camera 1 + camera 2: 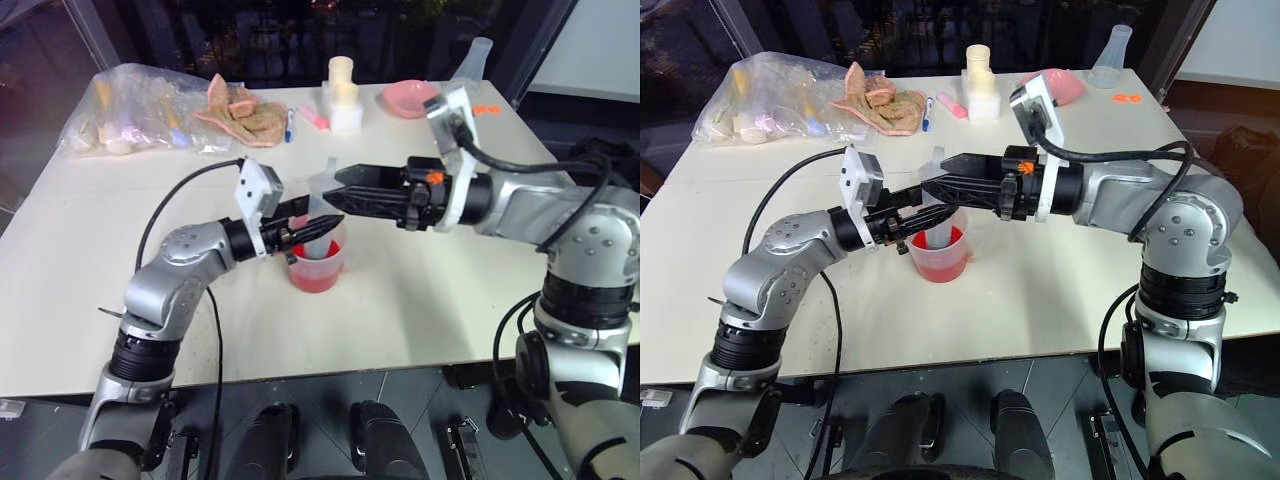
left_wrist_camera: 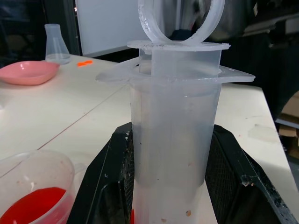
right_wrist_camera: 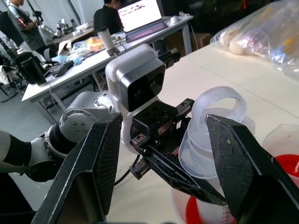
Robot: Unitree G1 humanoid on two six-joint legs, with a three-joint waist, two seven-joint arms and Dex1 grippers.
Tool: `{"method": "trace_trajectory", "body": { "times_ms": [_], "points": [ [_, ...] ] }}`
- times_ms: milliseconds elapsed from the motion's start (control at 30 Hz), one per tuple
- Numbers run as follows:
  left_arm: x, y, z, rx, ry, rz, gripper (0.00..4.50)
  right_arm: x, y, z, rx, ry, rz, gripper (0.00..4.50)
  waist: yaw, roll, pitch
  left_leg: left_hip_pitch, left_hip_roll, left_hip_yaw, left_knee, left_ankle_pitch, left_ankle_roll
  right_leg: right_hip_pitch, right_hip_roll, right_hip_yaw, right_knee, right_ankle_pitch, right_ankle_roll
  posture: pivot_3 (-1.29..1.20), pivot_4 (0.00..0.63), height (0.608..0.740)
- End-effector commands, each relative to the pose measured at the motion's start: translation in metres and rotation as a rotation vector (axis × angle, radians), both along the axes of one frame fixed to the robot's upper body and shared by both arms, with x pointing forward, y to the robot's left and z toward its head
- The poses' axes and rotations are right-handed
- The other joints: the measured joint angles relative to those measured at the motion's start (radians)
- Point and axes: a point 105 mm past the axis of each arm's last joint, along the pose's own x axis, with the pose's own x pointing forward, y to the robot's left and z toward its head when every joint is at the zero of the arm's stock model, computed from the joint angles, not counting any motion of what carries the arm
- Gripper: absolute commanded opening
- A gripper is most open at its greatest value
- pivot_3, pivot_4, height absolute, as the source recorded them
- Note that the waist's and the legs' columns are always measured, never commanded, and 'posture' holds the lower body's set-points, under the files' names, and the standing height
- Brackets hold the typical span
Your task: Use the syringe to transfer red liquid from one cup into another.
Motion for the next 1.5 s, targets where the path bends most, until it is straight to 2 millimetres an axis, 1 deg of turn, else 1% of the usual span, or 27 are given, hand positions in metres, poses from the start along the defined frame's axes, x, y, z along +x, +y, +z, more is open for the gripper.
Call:
{"method": "trace_trajectory", "body": {
  "times_ms": [33,100,200,333,567,733,900,1100,1300,1500],
  "points": [
    [-0.008,-0.006,0.009,-0.009,-0.042,-0.031,1.53,-0.003,0.006,0.008,0.028,-0.028,0.030,2.41,0.000,0.000,0.000,0.000,0.000,0.000,0.000,0.000,0.000,0.000,0.000,0.000,0.000,0.000,0.000,0.00,0.150,0.740],
    [-0.009,-0.007,0.008,-0.006,-0.037,-0.035,1.53,-0.003,0.008,0.007,0.029,-0.024,0.035,1.66,0.000,0.000,0.000,0.000,0.000,0.000,0.000,0.000,0.000,0.000,0.000,0.000,0.000,0.000,0.000,0.00,0.150,0.740],
    [-0.012,-0.008,0.003,0.009,-0.020,-0.049,1.53,-0.001,0.012,0.006,0.036,-0.019,0.042,0.04,-0.001,0.000,0.000,0.000,0.000,0.000,0.000,0.000,0.000,0.000,0.000,0.000,0.000,0.000,0.000,0.00,0.150,0.740],
    [-0.017,-0.008,-0.001,0.013,-0.005,-0.062,1.53,0.002,0.016,0.002,0.039,-0.006,0.048,0.04,-0.002,0.000,0.000,0.000,0.000,0.000,0.000,0.000,0.000,0.000,0.000,0.000,0.000,0.000,0.000,0.00,0.150,0.740],
    [-0.017,-0.001,-0.009,0.043,0.017,-0.049,1.53,0.002,0.018,0.002,0.039,-0.007,0.052,0.04,-0.001,0.000,0.000,0.000,0.000,0.000,0.000,0.000,0.000,0.000,0.000,0.000,0.000,0.000,0.000,0.00,0.150,0.740],
    [-0.016,0.004,-0.017,0.065,0.026,-0.033,1.53,0.000,0.017,0.008,0.041,-0.031,0.064,0.04,-0.001,0.000,0.000,0.000,0.000,0.000,0.000,0.000,0.000,0.000,0.000,0.000,0.000,0.000,0.000,0.00,0.150,0.740],
    [-0.011,0.008,-0.033,0.075,0.046,-0.011,1.53,0.001,0.015,0.018,0.040,-0.057,0.059,0.04,-0.001,0.000,0.000,0.000,0.000,0.000,-0.001,0.000,0.000,0.000,0.000,0.000,-0.001,0.000,0.000,0.00,0.150,0.740],
    [-0.007,0.011,-0.044,0.071,0.064,0.011,1.53,0.004,0.009,0.030,0.053,-0.084,0.048,0.04,0.000,0.000,0.000,0.000,0.000,0.000,-0.001,0.000,0.000,0.000,0.000,0.000,-0.001,0.000,0.000,0.00,0.150,0.740],
    [-0.007,0.012,-0.048,0.066,0.077,0.020,1.53,0.005,0.005,0.038,0.070,-0.097,0.043,0.04,0.000,0.000,0.000,0.000,0.000,0.000,-0.001,0.000,0.001,0.000,0.000,0.000,-0.002,0.000,0.000,0.00,0.150,0.740],
    [-0.007,0.011,-0.049,0.060,0.083,0.024,1.53,0.005,0.003,0.041,0.070,-0.102,0.039,0.04,0.000,0.000,0.000,0.000,0.000,0.000,-0.001,0.000,0.001,0.000,0.000,0.000,-0.002,0.000,0.000,0.00,0.150,0.740]
  ]
}}
